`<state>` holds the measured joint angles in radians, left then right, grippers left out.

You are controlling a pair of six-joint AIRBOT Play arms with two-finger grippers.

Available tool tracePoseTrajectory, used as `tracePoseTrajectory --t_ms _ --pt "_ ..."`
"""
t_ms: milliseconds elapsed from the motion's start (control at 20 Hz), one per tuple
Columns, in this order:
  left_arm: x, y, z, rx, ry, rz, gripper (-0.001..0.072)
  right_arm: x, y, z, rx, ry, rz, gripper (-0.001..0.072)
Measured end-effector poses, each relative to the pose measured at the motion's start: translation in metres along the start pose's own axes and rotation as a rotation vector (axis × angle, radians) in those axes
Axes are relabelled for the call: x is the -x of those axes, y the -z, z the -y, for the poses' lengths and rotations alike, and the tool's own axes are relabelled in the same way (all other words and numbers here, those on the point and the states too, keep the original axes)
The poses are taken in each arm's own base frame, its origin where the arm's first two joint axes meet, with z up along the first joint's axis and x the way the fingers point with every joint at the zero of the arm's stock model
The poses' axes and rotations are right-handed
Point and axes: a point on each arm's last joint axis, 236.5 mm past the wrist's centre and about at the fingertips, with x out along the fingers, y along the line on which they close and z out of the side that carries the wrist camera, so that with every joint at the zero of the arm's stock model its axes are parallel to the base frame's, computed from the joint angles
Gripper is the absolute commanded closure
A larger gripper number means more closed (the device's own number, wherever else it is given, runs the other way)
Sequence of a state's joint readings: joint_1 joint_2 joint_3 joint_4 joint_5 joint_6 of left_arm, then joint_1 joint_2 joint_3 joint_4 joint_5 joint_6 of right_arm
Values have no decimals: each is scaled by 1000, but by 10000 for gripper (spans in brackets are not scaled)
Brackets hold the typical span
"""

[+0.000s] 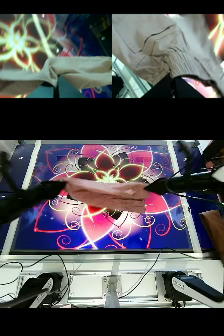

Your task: Fold the clothes and pants, and hang the long-sleeved shirts on hangers.

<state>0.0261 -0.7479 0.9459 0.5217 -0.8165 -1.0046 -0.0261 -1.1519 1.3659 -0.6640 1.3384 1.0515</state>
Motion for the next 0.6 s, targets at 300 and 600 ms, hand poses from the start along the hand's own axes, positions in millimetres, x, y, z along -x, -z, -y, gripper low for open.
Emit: tracePoseTrajectory --t_ms 300,600 --pt "94 -66 102 -127 99 258 700 95 -20 -115 167 24 215 692" --pt "95 -50 97 23 73 176 700 105 -5 -129 96 25 243 693"
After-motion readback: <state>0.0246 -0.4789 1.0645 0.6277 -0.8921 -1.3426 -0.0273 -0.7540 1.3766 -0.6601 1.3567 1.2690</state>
